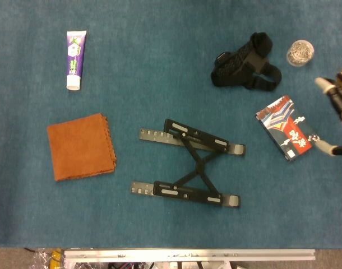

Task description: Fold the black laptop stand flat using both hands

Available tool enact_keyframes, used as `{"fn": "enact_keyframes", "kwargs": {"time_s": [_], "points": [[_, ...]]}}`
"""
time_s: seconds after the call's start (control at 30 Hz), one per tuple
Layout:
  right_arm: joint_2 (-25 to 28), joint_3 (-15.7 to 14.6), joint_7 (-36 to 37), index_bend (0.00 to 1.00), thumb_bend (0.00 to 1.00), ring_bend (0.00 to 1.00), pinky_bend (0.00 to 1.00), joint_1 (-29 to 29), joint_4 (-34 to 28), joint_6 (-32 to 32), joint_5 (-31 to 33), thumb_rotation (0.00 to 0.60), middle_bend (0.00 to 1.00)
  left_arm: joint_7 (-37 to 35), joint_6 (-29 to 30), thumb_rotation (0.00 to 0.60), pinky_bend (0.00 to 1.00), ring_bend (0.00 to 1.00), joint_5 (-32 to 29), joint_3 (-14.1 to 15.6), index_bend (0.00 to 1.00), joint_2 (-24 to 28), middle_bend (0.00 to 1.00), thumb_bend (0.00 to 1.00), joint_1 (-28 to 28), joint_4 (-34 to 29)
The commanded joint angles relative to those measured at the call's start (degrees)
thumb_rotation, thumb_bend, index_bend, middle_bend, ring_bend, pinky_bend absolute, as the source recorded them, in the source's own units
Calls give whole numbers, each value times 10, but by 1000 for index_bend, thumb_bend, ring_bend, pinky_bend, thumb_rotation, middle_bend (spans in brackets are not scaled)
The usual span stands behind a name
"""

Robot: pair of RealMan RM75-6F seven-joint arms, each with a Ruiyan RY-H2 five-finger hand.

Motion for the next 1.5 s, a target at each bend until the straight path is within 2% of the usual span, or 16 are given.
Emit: {"fn": "enact_keyframes", "kwargs": {"time_s": [0.03,0.43,0.9,1.3,1.5], "points": [[-26,1,-10,0,0,0,12,20,7,-27,13,600,104,2,-2,600,0,0,-2,0,0,1,0,284,0,0],[-118,3,-41,0,0,0,12,74,37,-106,74,600,5,-2,-11,600,0,0,-13,0,0,6,0,284,-1,6],[-231,7,-57,0,0,0,12,89,95,-89,107,600,0,-8,-24,600,0,0,-6,0,0,13,0,284,-10,7],[-276,2,-66,0,0,0,12,112,130,-111,120,600,0,-12,-27,600,0,0,-7,2,0,23,0,284,-9,7],[-319,7,-64,0,0,0,12,124,165,-105,111,600,0,-9,-25,600,0,0,-8,2,0,26,0,284,-10,5]]}}
